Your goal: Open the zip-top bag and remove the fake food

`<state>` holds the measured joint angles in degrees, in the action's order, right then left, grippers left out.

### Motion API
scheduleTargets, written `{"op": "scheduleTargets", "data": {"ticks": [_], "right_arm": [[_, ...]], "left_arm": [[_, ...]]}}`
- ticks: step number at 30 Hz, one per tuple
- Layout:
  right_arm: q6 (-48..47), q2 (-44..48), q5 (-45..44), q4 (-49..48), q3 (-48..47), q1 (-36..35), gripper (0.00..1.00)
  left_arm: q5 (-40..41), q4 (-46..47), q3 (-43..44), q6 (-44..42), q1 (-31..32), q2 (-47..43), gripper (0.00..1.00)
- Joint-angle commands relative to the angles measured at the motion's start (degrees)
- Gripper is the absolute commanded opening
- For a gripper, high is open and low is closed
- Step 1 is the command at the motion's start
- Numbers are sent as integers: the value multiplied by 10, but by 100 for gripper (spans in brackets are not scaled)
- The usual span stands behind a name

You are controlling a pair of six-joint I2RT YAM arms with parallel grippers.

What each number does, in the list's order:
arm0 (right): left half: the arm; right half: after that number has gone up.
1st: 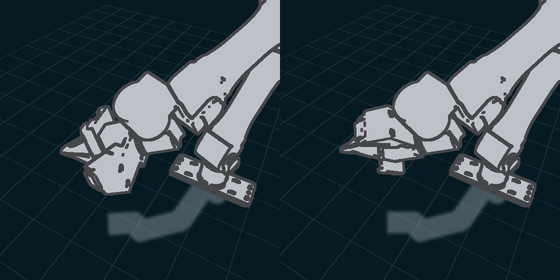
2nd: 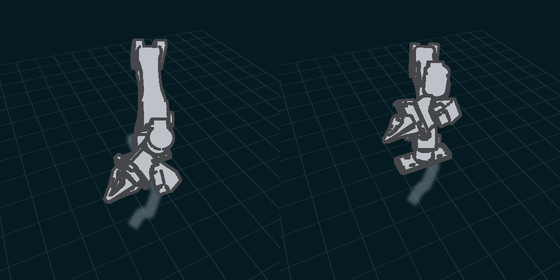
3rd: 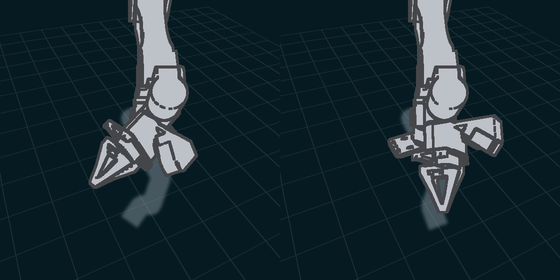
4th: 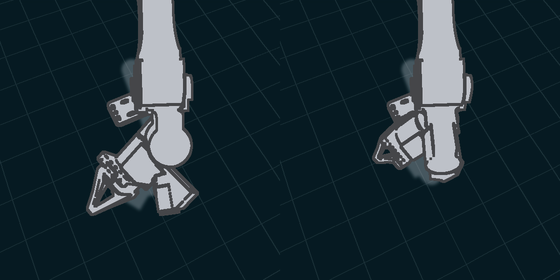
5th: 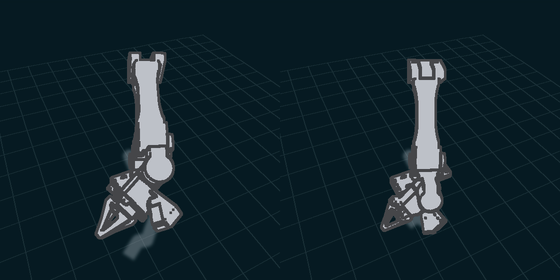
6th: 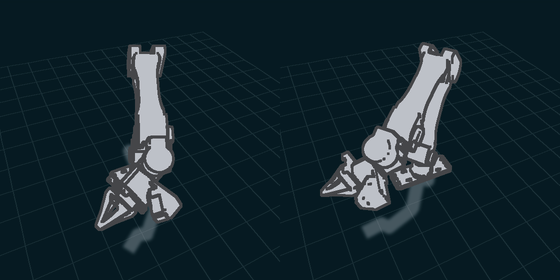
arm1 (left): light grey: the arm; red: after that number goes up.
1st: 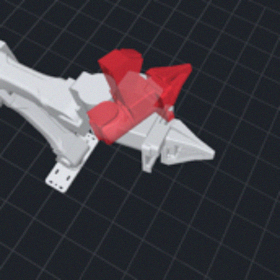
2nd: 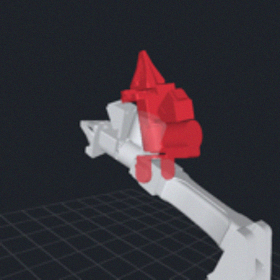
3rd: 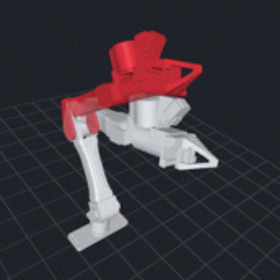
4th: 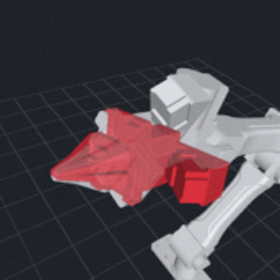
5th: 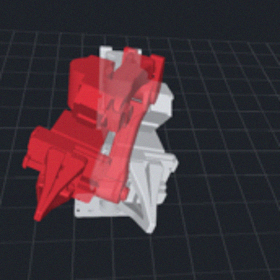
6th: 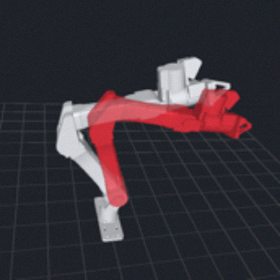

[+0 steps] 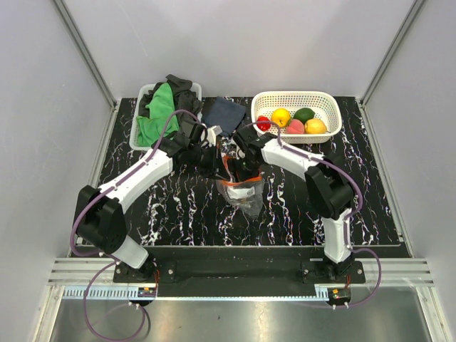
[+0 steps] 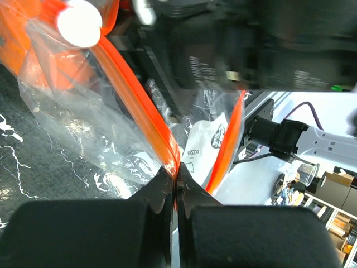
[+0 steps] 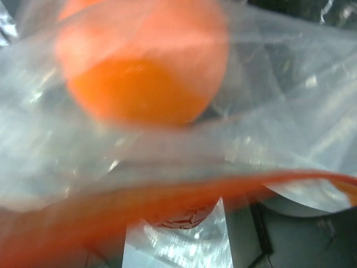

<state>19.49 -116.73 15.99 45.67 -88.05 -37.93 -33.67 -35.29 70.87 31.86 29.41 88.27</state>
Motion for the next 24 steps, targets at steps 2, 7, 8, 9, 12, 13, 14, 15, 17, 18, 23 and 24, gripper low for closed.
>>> {"op": "scheduleTargets", "data": {"ticks": [2,7,8,9,12,13,14,15,17,18,23,24], "right_arm": [[15,103,-10,31,-46,-1,44],[21,136,-23,72,-90,-1,43],[24,140,-21,78,-102,-1,43],[25,146,-18,86,-107,-1,43],[34,164,-15,93,-117,-1,42],[36,169,-12,93,-119,-1,41],[40,179,-10,96,-120,0,41],[42,185,-9,97,-121,-1,40],[45,206,-8,95,-125,-1,38],[45,215,-10,95,-127,-1,38],[30,244,-63,95,-172,4,37],[23,244,-90,94,-180,10,35]], "left_arm": [[-10,-1,8,-11,1,-4,0],[-10,-3,17,-4,1,-8,0],[-9,-4,18,-4,1,-9,0],[-5,-4,20,-4,1,-10,0],[-3,-7,18,-2,1,-9,0],[-4,-7,18,0,1,-10,0],[-3,-7,16,0,1,-10,0],[-2,-7,16,0,1,-13,0],[2,-7,13,0,1,-14,0],[3,-7,12,0,1,-15,0],[5,-11,5,1,1,-20,0],[6,-11,3,3,1,-22,0]]}}
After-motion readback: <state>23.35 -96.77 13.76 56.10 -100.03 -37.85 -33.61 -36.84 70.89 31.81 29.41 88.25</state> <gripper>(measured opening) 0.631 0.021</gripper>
